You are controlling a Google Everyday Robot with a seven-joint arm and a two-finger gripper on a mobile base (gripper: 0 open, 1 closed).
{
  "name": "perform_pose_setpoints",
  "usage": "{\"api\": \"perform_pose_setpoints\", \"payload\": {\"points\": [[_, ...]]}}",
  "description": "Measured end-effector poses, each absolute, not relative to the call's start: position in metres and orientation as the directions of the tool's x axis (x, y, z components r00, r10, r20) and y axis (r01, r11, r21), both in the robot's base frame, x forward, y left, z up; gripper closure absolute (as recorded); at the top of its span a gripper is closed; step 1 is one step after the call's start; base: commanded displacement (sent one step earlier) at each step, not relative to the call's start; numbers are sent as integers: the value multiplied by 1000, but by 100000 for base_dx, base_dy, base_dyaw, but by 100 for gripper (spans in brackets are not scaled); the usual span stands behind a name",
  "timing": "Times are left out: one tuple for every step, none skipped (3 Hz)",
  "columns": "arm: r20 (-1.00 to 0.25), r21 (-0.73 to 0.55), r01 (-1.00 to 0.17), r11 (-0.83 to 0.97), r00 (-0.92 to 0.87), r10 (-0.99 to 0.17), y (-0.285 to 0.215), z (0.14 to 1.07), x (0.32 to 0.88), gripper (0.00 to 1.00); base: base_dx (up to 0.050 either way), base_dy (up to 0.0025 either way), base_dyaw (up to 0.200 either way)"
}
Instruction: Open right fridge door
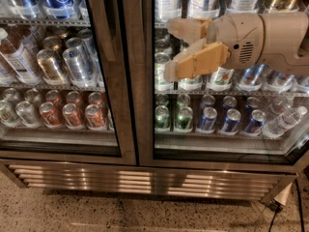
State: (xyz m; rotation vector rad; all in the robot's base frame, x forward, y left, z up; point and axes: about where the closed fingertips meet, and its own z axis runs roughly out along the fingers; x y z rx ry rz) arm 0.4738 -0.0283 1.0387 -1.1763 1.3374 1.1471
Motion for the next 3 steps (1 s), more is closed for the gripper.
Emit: {"api": "perform_pose_setpoints", "payload": {"points": [[-992,80,-994,68,-86,-91,-24,1042,480,0,0,0,0],[-992,80,-994,68,-86,-91,-24,1042,480,0,-2387,-213,17619],[-992,80,-994,68,-86,-91,-24,1042,480,0,0,0,0]]}}
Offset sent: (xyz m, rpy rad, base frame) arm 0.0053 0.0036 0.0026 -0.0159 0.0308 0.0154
